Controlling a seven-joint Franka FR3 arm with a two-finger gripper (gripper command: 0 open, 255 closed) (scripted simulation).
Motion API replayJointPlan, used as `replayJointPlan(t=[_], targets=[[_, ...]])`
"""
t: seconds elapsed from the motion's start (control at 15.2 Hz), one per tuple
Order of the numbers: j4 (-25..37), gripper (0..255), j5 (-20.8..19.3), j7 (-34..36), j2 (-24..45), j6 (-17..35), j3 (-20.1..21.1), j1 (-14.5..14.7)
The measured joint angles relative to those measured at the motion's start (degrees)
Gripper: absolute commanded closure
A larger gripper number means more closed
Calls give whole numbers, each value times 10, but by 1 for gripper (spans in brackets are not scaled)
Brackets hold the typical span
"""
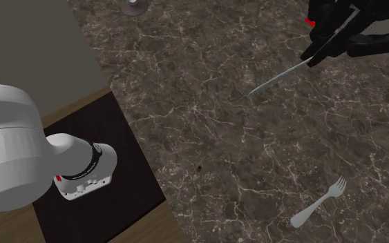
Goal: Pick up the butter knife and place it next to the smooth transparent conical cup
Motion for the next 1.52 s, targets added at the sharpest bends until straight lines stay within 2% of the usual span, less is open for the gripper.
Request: replayJointPlan(t=[0.73,0.92,1.52], targets=[[-178,255,-19,153,-172,6,92,57],[-218,255,-11,195,-207,11,121,70],[-281,255,29,312,-282,-3,207,106]])
